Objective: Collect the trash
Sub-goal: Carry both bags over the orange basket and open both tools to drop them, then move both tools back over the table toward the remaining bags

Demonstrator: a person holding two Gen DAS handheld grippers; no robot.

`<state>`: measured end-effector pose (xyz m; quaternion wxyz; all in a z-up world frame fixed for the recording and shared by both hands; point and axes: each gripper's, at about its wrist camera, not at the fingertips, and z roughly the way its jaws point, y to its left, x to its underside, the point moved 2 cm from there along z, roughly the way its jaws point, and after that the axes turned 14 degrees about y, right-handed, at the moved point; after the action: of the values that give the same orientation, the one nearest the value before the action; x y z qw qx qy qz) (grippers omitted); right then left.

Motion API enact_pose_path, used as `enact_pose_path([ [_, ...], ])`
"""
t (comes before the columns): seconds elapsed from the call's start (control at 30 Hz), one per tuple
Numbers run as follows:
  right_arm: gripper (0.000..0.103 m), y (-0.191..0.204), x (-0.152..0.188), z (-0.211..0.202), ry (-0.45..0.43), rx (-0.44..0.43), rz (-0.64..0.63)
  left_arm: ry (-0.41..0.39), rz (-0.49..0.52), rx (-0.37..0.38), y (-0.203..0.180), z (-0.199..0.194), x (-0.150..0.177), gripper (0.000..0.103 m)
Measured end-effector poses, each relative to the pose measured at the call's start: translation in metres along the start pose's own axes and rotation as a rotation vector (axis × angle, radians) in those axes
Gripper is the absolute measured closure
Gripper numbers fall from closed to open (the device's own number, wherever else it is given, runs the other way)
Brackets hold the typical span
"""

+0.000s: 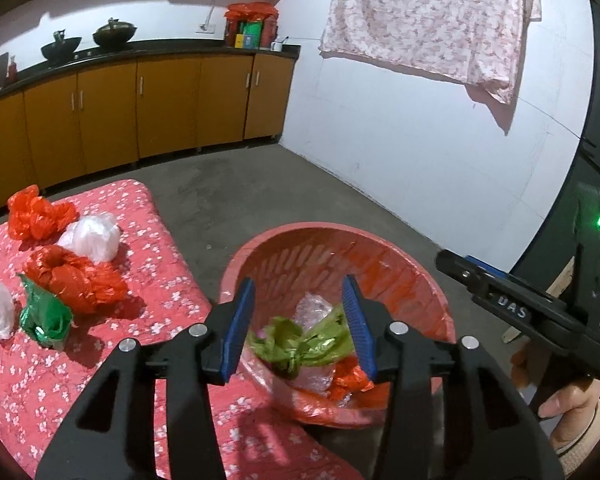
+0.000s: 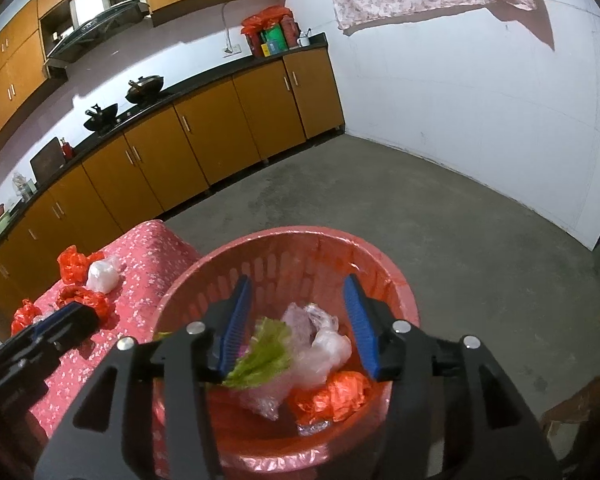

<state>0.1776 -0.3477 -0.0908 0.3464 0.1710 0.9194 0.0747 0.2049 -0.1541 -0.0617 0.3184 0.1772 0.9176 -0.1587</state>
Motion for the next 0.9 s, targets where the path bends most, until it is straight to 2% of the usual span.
enact_pose_path([
  [0.07, 0.041, 0.0, 0.002, -0.001, -0.006, 0.018, -0.003, -0.011, -0.012, -0.024, 0.006, -0.004, 0.002, 0.045],
  [0.13, 0.023, 0.004, 0.004, -0.005, -0.026, 0.051, -0.017, -0.027, -0.022, -0.059, 0.014, -0.01, 0.006, 0.034],
  [0.23, 0.009, 0.01, 0.006, -0.009, -0.055, 0.081, -0.034, -0.049, -0.052, -0.123, 0.026, -0.019, 0.014, 0.023],
  [0.4, 0.005, 0.037, 0.007, -0.01, -0.063, 0.09, -0.093, -0.071, -0.081, -0.205, 0.051, -0.037, 0.028, 0.01],
  [0.5, 0.005, 0.058, 0.008, -0.01, -0.072, 0.068, -0.132, -0.086, -0.1, -0.273, 0.072, -0.051, 0.039, 0.006],
  [0.8, 0.005, 0.124, 0.017, -0.005, -0.07, -0.01, -0.235, -0.098, -0.191, -0.485, 0.151, -0.09, 0.075, 0.002],
  [0.9, 0.005, 0.148, 0.022, -0.001, -0.055, -0.044, -0.267, -0.088, -0.235, -0.534, 0.177, -0.1, 0.087, 0.002],
])
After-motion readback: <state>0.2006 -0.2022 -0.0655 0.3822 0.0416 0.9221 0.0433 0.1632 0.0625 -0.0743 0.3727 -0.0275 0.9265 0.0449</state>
